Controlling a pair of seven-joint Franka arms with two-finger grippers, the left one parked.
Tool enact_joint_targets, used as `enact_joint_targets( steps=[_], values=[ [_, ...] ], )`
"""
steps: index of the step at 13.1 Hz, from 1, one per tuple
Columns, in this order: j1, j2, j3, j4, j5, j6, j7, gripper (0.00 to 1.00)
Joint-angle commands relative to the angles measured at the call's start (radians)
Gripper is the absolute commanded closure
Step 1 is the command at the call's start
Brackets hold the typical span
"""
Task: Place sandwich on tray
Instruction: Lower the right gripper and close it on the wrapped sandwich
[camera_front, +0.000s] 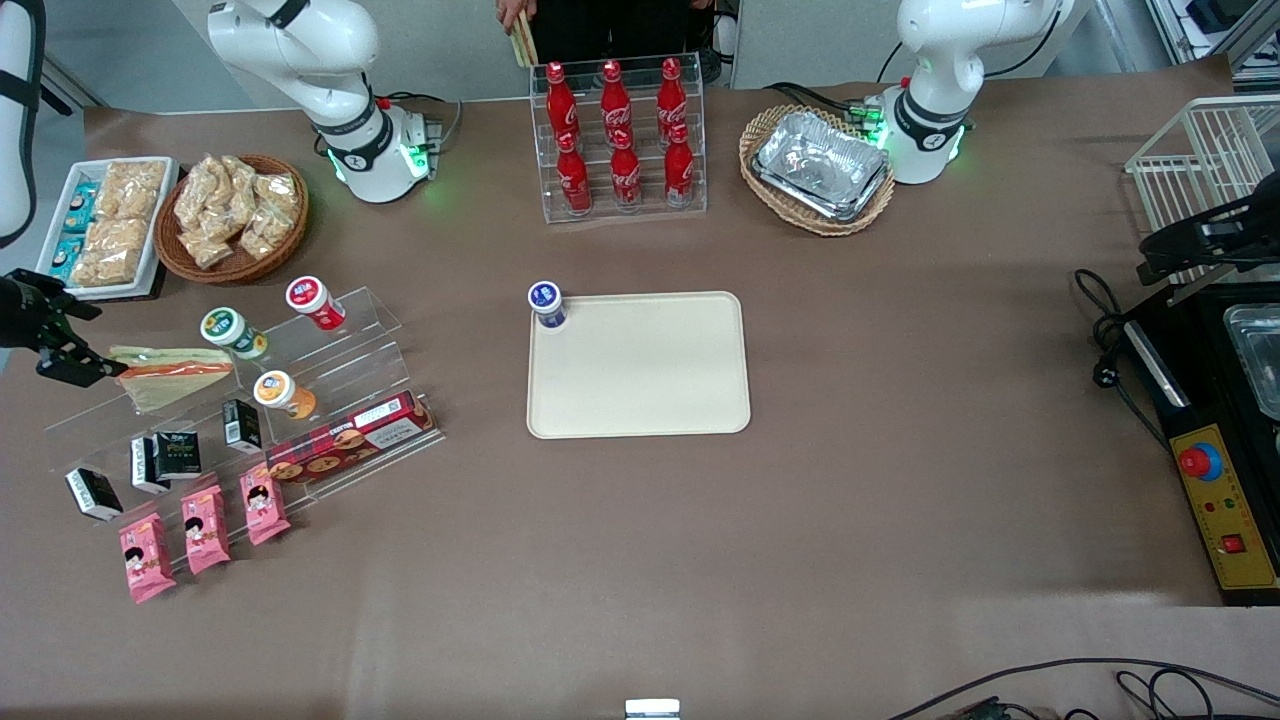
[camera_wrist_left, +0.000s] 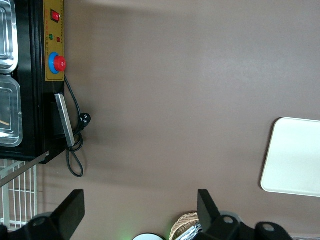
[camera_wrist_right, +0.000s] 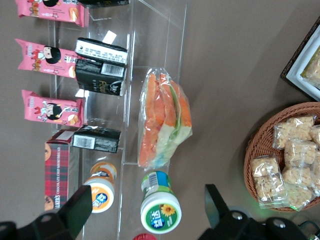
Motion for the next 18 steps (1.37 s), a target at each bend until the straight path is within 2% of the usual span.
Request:
enact_joint_targets(
  steps=[1,8,18],
  values=[
    [-0.012,-0.031,0.006,-0.095,-0.038,0.089,0.019,0.00],
    [-0.036,0.035,0.006,-0.120,-0.042,0.175,0.019,0.00],
    [-0.050,0.101,0.006,-0.120,-0.042,0.222,0.019,0.00]
  ],
)
